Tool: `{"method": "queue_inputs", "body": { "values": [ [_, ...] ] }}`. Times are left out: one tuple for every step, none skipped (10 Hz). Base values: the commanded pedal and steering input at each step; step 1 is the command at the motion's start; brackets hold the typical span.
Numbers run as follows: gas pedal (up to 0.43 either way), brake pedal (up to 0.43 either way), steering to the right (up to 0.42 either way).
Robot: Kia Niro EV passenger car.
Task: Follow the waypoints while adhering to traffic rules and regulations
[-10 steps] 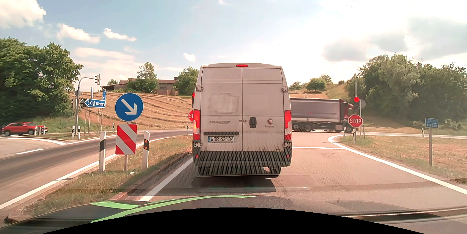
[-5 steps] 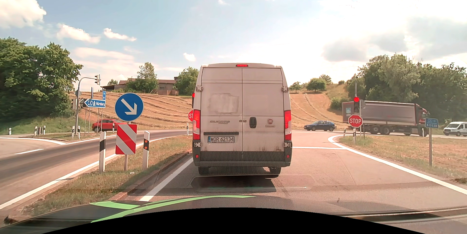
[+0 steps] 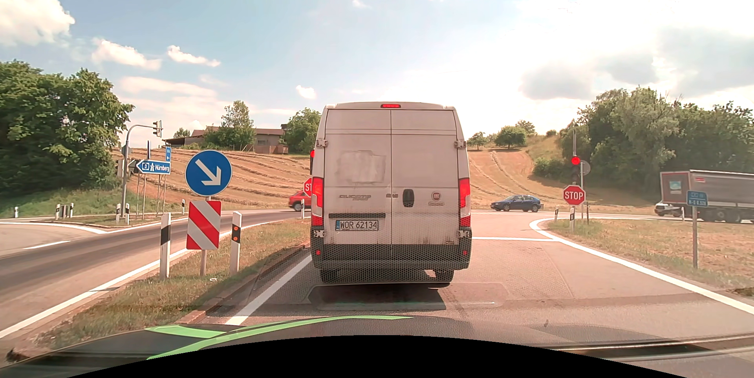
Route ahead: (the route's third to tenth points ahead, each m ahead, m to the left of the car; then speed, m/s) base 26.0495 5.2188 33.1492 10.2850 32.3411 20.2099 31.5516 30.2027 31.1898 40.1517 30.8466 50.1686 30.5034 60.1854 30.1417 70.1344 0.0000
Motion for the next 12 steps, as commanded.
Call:
{"method": "queue_inputs", "body": {
  "values": [
    [0.0,0.329,-0.002],
    [0.0,0.329,-0.002],
    [0.0,0.329,-0.002],
    [0.0,0.329,-0.002],
    [0.0,0.329,-0.002],
    [0.0,0.329,-0.002],
    [0.0,0.335,-0.002],
    [0.0,0.329,-0.002],
    [0.0,0.335,-0.002],
    [0.0,0.335,-0.002],
    [0.0,0.329,-0.002],
    [0.0,0.335,-0.002]
  ]
}}
